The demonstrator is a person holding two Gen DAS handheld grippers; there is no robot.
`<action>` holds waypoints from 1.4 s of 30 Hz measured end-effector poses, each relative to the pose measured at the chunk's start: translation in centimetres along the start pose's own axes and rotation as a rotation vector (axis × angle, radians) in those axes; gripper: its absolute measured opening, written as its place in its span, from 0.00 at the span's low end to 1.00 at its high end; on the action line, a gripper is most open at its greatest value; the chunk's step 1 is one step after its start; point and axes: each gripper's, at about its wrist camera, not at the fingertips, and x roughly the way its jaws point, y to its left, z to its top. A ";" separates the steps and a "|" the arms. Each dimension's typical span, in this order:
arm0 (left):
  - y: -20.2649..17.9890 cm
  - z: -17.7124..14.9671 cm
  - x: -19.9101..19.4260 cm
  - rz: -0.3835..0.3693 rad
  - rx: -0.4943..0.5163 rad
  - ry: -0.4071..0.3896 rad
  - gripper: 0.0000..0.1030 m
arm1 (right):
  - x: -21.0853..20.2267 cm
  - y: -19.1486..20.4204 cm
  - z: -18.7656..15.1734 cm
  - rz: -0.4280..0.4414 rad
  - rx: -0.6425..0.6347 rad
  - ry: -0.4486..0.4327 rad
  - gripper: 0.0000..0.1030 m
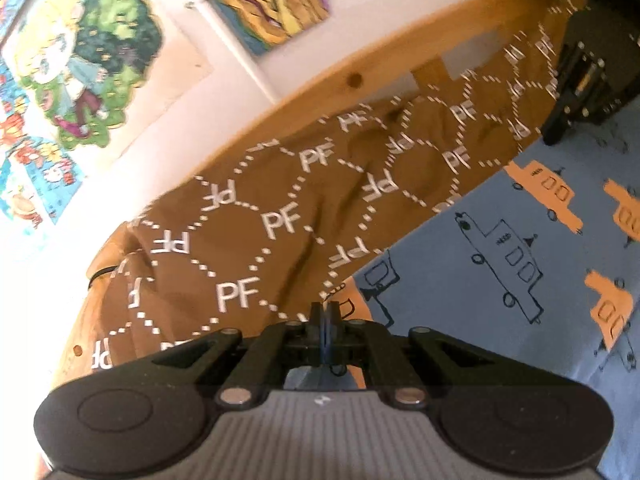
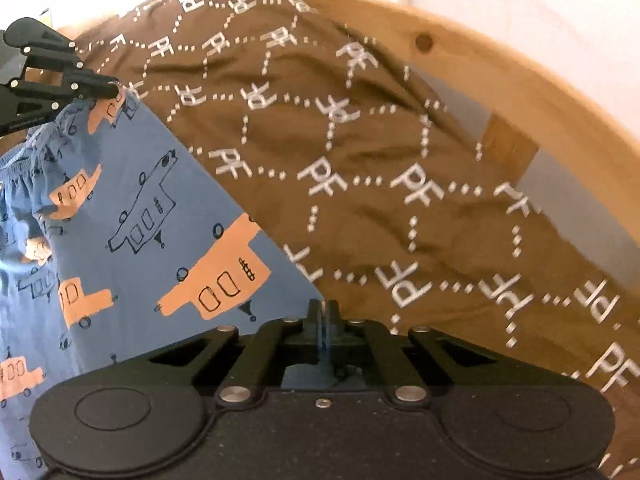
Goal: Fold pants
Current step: 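Grip the cuffs with both tools and lift them off the bedspread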
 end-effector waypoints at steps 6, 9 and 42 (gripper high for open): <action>1.7 0.6 -0.4 0.063 -0.126 -0.020 0.00 | -0.6 1.4 2.7 -0.182 -0.113 -0.095 0.00; 2.3 0.7 -0.2 0.109 -0.132 -0.007 0.00 | 0.1 2.0 4.6 -0.264 -0.155 -0.141 0.00; 6.6 1.4 2.5 -0.107 -0.138 0.110 0.08 | 6.9 -0.4 7.7 -0.059 -0.043 -0.028 0.48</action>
